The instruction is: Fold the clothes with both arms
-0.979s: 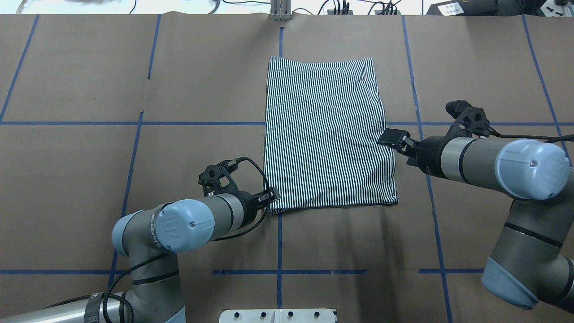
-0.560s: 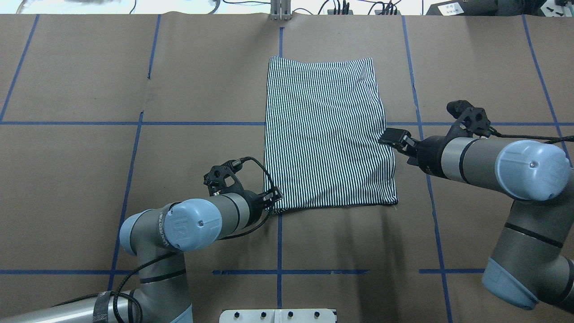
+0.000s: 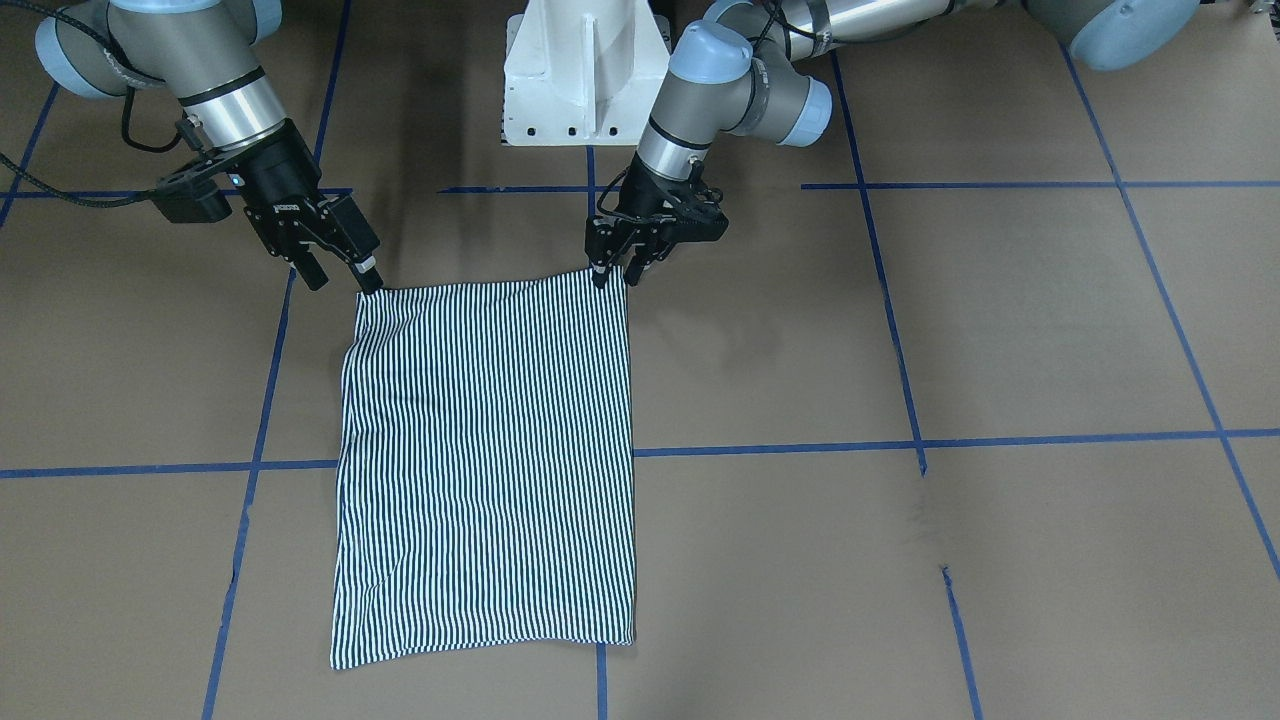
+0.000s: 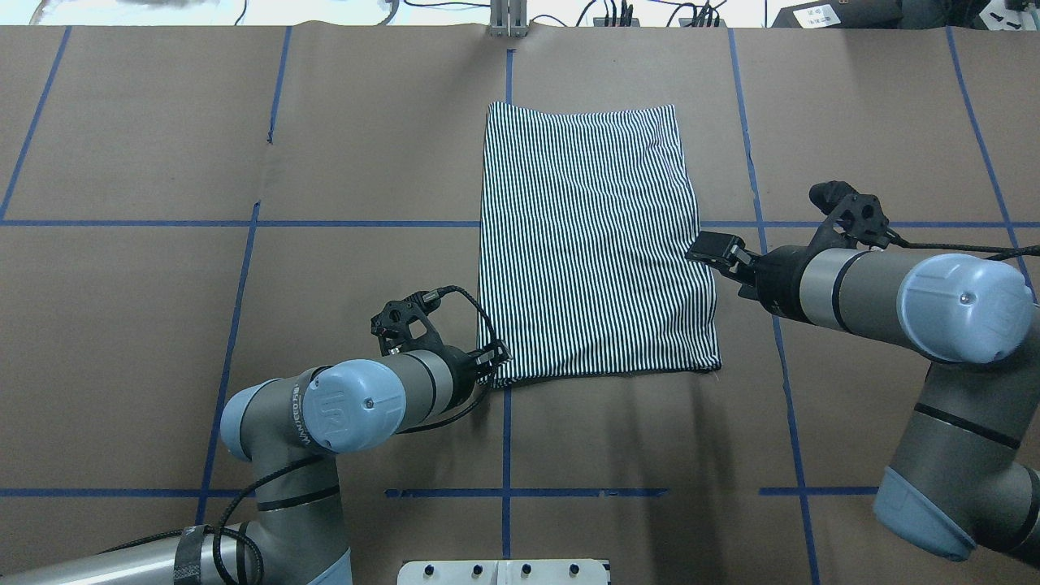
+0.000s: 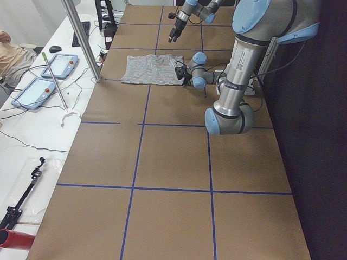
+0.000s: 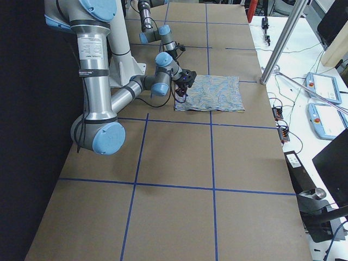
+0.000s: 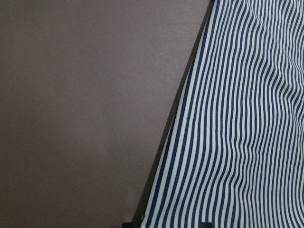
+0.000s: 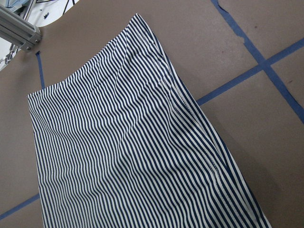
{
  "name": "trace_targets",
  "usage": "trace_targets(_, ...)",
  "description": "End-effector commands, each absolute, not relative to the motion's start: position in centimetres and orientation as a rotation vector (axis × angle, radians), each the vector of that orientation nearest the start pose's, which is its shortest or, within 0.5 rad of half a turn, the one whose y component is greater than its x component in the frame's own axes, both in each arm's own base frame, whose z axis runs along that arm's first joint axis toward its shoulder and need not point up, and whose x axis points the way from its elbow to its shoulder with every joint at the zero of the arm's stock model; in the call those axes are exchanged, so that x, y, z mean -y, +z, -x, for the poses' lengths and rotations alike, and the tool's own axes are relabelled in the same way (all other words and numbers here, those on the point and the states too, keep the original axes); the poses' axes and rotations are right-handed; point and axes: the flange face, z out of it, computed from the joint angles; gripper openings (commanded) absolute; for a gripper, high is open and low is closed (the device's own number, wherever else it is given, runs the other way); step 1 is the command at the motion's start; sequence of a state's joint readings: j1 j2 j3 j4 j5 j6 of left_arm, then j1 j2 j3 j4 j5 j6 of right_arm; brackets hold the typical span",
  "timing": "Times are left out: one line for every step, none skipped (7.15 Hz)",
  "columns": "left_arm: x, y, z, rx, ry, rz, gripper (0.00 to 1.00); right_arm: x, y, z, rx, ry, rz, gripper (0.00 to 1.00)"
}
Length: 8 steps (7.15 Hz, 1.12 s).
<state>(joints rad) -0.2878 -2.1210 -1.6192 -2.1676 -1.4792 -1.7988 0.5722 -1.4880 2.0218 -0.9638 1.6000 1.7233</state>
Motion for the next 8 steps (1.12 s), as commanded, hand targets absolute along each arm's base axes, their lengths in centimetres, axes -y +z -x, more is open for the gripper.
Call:
trace_targets(32.69,24.54,-60.64,-1.21,-0.494,-0.119,0.58,38.3,33.73,35.38,1.143,0.626,-0.217,0.98)
trace_targets(32.69,24.42,-60.64,-1.213,-0.494,-0.119,0.58,38.3,33.75,35.39,1.141,0.626,-0.216,0.98)
trace_targets(32.7,24.26,-60.7,-1.216,-0.493,-0.118,0.58,38.3,33.75,35.39,1.141,0.626,-0.216,0.98)
trace_targets(32.79,24.49,-60.74,-1.211,-0.499,-0.124,0.46,38.3,33.75,35.39,1.141,0.626,-0.216,0.98)
trace_targets(32.81,24.57,-60.78,-1.21,-0.5,-0.125,0.17,38.3,33.75,35.39,1.141,0.626,-0.216,0.98)
trace_targets(32.82,24.74,-60.81,-1.206,-0.499,-0.126,0.0,38.3,33.73,35.38,1.143,0.626,-0.217,0.98)
trace_targets(32.82,24.79,-60.76,-1.205,-0.499,-0.128,0.0,38.25,33.75,35.45,1.141,0.625,-0.216,0.98)
trace_targets(32.8,24.8,-60.68,-1.202,-0.489,-0.135,0.0,38.29,33.89,35.51,1.138,0.625,-0.215,0.98)
